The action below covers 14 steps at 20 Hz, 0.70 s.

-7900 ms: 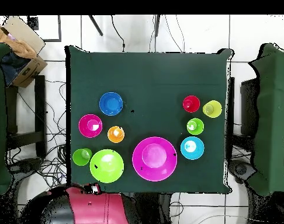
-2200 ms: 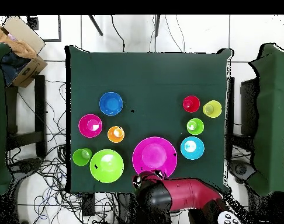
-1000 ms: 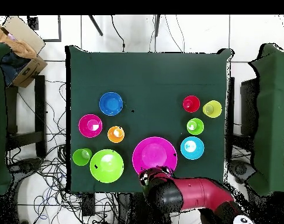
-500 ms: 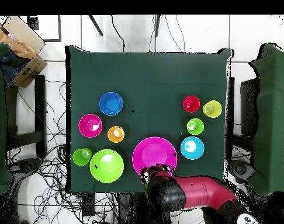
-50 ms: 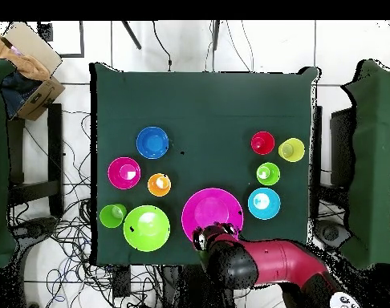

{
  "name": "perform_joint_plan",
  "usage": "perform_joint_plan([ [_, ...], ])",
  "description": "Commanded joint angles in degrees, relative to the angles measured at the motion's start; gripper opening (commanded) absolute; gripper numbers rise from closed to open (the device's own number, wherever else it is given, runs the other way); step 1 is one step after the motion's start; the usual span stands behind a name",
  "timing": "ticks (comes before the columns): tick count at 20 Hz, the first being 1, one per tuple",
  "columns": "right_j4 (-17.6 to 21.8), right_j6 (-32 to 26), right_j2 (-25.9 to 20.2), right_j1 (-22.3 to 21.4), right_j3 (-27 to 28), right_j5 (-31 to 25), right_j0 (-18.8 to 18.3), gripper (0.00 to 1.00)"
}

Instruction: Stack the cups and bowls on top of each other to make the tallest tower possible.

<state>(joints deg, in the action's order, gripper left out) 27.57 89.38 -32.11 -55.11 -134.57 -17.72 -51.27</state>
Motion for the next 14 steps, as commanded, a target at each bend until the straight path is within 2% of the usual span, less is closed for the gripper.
perform_joint_plan([
  [1,1.64,-4.77,-5.18,2.33,-2.02,-7.79,-1.6,1.0],
  [4,0.24,-4.37,-6.14,2.59,-1.89,-9.48,-2.65,1.0],
  [10,2.1,-5.57,-6.22,4.26,0.89,-11.26,-4.42,1.0],
  [14,4.16,-8.6,-6.65,6.42,3.91,-13.76,-7.38,1.0],
])
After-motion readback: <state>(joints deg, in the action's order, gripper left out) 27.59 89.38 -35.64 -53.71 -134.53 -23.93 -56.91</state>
